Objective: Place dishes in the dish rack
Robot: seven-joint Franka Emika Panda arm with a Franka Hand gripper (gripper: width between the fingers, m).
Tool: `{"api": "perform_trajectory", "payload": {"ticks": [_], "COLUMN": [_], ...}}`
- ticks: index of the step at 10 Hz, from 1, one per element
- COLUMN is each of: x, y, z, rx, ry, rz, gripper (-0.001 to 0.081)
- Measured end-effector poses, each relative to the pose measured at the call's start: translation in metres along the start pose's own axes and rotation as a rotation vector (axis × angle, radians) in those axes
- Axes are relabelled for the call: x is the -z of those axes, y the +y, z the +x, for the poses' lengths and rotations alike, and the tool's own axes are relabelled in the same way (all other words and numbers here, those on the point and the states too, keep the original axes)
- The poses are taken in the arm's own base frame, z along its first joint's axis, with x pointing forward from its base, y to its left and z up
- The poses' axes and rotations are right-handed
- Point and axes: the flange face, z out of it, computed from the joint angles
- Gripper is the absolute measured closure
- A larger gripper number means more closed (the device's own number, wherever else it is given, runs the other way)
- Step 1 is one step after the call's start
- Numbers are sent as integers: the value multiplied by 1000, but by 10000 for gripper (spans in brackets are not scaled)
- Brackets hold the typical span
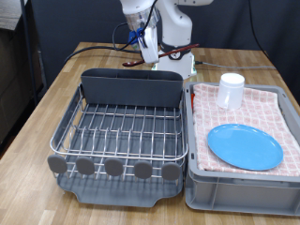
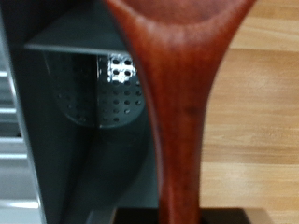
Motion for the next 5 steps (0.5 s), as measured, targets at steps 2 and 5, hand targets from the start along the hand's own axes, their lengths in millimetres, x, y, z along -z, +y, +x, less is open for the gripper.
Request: {"api": "perform_trajectory", "payload": {"ticks": [2,5], "x": [0,-1], "y": [1,1], "z": [-4,-11], "rx": [16,8], "ry": [-47,-134], "rz": [-14,-49], "gripper": [733,733]}}
